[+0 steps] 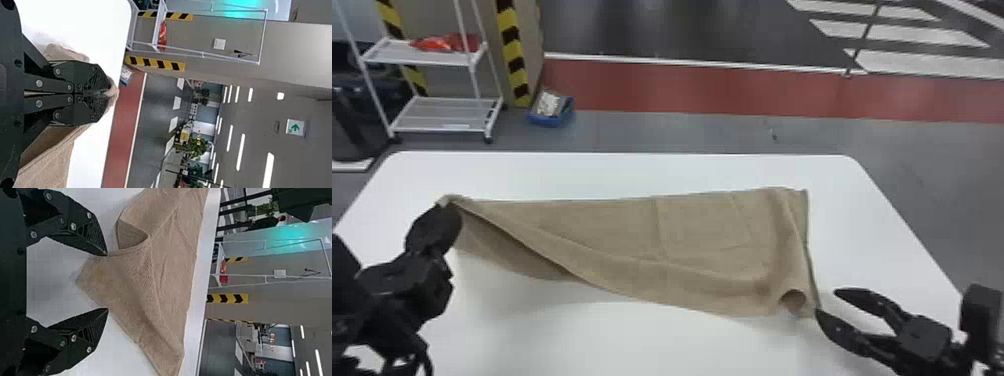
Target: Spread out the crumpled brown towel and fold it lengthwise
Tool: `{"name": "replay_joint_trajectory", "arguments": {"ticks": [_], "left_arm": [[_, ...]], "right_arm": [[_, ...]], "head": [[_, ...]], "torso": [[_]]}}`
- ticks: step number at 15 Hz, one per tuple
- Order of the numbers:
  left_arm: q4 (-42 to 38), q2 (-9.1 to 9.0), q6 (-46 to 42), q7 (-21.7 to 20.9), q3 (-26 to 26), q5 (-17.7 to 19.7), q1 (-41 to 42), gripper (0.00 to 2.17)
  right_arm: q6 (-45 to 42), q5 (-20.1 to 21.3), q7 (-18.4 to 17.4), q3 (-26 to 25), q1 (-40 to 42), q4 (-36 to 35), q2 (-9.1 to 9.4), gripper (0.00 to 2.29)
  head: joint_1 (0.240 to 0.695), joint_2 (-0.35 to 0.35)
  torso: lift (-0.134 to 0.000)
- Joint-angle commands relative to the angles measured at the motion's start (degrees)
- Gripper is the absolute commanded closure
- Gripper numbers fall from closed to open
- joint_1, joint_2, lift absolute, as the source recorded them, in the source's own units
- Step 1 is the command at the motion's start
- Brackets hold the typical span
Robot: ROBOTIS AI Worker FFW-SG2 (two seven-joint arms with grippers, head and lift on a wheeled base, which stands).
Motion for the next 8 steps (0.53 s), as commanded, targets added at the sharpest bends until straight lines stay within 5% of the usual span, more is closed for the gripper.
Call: {"name": "replay_joint_trajectory", "arguments": {"ticks": [1, 8], "left_arm": [[-0.3, 0.29, -0.2, -0.3, 0.5, 0.5, 0.3, 1.37], [-0.6, 0.38, -1.0, -1.0, 2.2, 1.8, 1.2, 1.37]], "right_arm": [[0.4, 2.9, 0.0, 1.8, -1.1, 0.3, -0.16, 0.48], [1.8, 8.5, 0.2, 3.6, -2.0, 1.3, -0.69, 0.59]], "head": [[0.695, -0.111], [0.695, -0.068]], "torso": [[-0.124], [-0.124]]}}
